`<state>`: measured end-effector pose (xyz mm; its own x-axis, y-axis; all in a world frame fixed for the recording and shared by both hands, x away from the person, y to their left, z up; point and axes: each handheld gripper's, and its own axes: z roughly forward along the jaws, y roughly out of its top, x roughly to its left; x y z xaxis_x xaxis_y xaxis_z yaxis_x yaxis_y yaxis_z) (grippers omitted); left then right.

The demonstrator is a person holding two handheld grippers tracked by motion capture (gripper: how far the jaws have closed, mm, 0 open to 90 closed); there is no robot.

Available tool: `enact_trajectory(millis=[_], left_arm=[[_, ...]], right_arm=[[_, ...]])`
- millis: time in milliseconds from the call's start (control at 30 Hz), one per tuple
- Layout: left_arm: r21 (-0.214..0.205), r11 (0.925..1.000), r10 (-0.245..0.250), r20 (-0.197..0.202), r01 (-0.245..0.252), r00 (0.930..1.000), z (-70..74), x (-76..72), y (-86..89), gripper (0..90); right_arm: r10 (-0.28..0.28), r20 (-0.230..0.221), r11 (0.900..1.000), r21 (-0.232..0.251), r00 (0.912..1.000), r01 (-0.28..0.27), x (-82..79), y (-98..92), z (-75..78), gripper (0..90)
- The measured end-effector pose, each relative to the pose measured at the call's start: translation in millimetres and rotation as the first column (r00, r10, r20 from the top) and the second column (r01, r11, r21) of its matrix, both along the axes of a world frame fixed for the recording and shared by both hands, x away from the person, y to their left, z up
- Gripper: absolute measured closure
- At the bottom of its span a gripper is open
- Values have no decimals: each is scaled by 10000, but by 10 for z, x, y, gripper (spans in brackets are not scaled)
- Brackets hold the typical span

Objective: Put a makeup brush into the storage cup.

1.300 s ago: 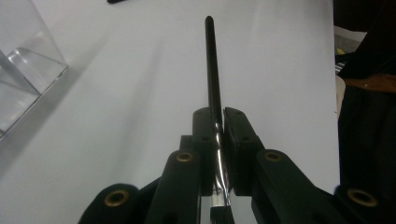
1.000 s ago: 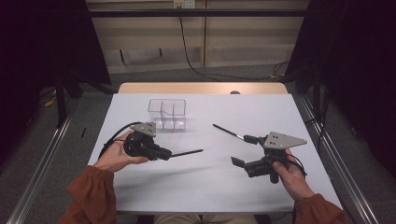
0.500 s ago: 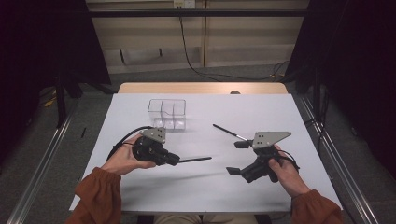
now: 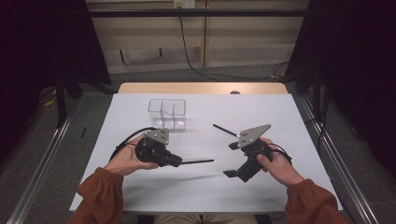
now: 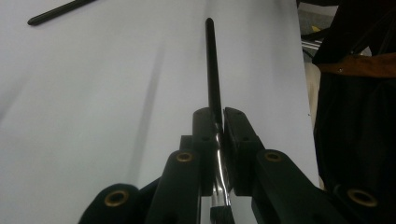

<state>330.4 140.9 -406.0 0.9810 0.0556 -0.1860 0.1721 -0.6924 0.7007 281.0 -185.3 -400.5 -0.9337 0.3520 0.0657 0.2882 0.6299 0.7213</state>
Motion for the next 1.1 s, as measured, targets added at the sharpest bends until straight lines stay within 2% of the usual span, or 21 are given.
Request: enact_trajectory(millis=[100, 300, 433, 600, 667, 733, 767, 833, 933, 1100], left_arm=[[97, 9999, -73, 1, 73, 10000, 3, 1, -17, 839], [189, 9995, -248, 6, 248, 9997, 9, -2, -64, 839], [279, 9992, -270, 16, 269, 9996, 14, 0, -95, 839], [307, 9986, -423, -10, 423, 9991, 26, -9, -135, 839], [303, 9984, -469, 4, 469, 9989, 24, -16, -150, 839], [353, 9981, -508, -3, 508, 9987, 23, -16, -162, 839], [343, 9979, -544, -8, 544, 9985, 19, -17, -169, 839], [321, 9981, -528, -36, 529, 9986, 16, -19, -176, 839], [348, 9977, -576, -58, 578, 9983, 2, -14, -189, 839], [316, 9973, -659, -158, 664, 9977, -9, -23, -216, 839]], right_arm=[[553, -275, 9979, -326, 9981, -561, 23, 33, 1, 29], [1003, -457, 9873, -1188, 9939, -1051, 56, 152, -6, 47], [1392, -773, 9748, -1648, 9872, -1504, 94, 237, -44, 53], [1775, -1126, 9569, -2125, 9777, -1982, 153, 306, -40, 164], [1826, -1309, 9474, -2414, 9744, -2100, 169, 333, -41, 197], [1945, -1309, 9378, -2658, 9721, -2235, 186, 358, -42, 269], [1971, -1443, 9320, -2792, 9697, -2310, 189, 371, -43, 289], [1985, -1424, 9201, -3138, 9697, -2344, 196, 402, -47, 305], [2090, -1451, 9156, -3182, 9671, -2456, 212, 432, -18, 376], [2150, -1748, 8903, -3693, 9608, -2664, 249, 500, -60, 443]])
